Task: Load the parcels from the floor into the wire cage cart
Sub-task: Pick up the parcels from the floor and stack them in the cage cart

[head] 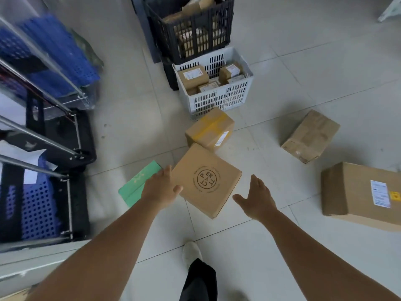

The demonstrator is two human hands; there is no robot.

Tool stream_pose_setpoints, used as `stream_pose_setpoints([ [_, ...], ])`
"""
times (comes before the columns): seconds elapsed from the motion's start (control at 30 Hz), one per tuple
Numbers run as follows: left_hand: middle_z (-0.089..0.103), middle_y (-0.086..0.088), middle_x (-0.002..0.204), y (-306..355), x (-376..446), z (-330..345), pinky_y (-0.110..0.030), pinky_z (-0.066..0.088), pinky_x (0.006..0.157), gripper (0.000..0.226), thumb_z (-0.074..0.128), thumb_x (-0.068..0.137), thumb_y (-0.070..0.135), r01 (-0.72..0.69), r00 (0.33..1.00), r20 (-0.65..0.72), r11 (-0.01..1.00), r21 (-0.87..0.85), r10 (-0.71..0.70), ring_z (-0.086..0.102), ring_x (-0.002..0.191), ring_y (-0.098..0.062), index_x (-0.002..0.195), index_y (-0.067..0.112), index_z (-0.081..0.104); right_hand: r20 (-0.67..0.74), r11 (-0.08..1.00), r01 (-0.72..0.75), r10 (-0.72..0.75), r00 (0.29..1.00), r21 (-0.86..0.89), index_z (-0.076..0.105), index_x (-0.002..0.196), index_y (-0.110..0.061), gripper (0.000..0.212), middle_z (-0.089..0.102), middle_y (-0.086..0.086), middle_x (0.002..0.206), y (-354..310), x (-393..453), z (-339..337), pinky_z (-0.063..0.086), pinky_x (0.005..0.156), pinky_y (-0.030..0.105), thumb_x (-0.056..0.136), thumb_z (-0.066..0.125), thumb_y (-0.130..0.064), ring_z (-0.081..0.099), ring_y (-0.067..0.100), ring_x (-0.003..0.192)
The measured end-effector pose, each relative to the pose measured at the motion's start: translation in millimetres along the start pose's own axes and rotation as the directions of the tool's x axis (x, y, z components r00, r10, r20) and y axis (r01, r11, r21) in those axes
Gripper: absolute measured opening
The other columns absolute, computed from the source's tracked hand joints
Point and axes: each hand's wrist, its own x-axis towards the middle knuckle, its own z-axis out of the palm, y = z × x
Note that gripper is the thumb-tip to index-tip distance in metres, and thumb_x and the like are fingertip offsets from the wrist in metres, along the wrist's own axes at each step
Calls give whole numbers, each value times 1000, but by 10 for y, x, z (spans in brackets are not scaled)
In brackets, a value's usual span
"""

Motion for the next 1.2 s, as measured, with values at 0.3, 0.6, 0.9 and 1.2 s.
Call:
stream_pose_setpoints([
  [0.3,29,-14,154,17,1427,280,-41,31,112,82,49,94,49,-44,997,55,999,-26,45,32,139,-30,153,10,8,21,968,-184,183,983,170,4,154,-4,89,16,12,160,68,1223,346,27,113,42,94,52,-49,21,31,146],
  [0.6,22,-14,157,290,2708,958,-42,29,113,82,46,95,50,-31,995,94,999,-22,32,27,142,-31,154,11,5,94,918,-320,306,947,234,31,138,2,71,44,19,140,481,2506,913,41,97,42,95,46,-53,45,37,127],
  [0.9,18,-15,157,460,3635,1631,-42,29,112,87,49,94,50,56,991,124,998,-27,-53,26,142,-32,153,9,2,174,808,-478,445,878,345,40,131,2,63,52,21,129,820,3327,1351,43,93,41,98,37,-52,52,38,116],
  [1.2,33,-15,147,323,3943,1846,-47,39,106,92,62,84,54,199,973,150,966,-165,-175,40,131,-34,151,10,15,289,650,-563,487,824,511,57,85,-11,48,43,11,95,809,3574,1613,29,53,27,95,35,-53,40,20,66],
])
